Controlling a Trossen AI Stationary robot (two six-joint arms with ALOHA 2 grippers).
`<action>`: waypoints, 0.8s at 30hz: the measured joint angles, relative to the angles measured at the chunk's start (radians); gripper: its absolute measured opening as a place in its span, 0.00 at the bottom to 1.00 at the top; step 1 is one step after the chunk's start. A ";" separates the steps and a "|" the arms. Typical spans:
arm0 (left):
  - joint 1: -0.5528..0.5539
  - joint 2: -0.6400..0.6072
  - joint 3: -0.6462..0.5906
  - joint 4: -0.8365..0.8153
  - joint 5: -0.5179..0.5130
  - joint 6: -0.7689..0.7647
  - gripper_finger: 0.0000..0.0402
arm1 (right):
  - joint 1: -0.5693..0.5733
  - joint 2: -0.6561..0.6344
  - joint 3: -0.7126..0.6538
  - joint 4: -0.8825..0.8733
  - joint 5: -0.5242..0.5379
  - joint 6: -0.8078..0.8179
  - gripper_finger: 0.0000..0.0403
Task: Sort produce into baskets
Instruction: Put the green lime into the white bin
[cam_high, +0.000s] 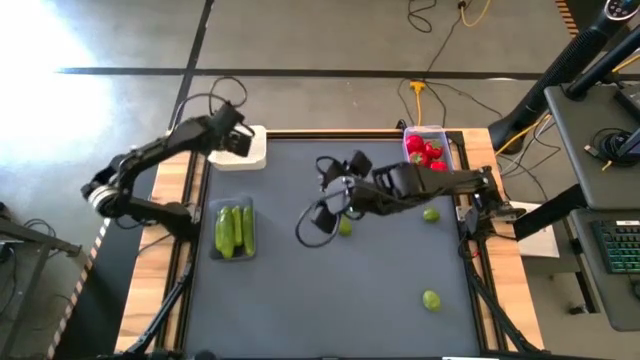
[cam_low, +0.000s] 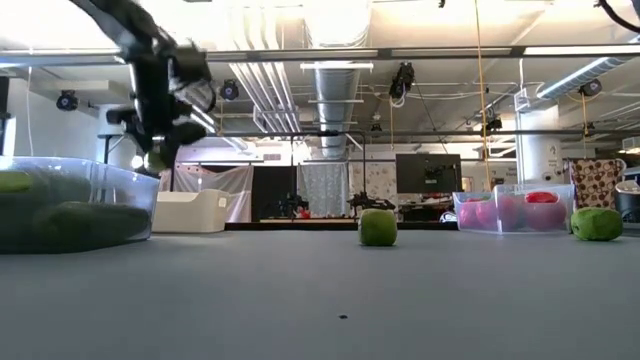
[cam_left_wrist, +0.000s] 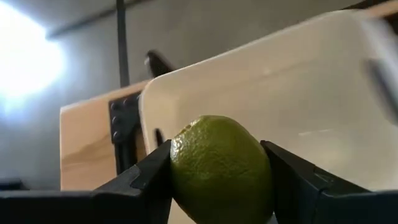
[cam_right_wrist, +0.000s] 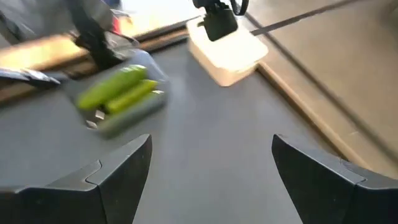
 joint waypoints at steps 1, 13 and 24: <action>0.037 0.031 0.011 0.004 0.014 0.002 0.47 | -0.018 0.000 0.004 -0.009 0.000 -0.049 0.81; 0.188 0.409 0.191 -0.052 0.144 -0.012 0.48 | -0.380 0.000 -0.031 -0.034 -0.389 -0.517 0.81; 0.212 0.535 0.254 -0.055 0.108 -0.072 0.57 | -0.551 0.007 -0.416 0.162 -0.731 -0.592 0.82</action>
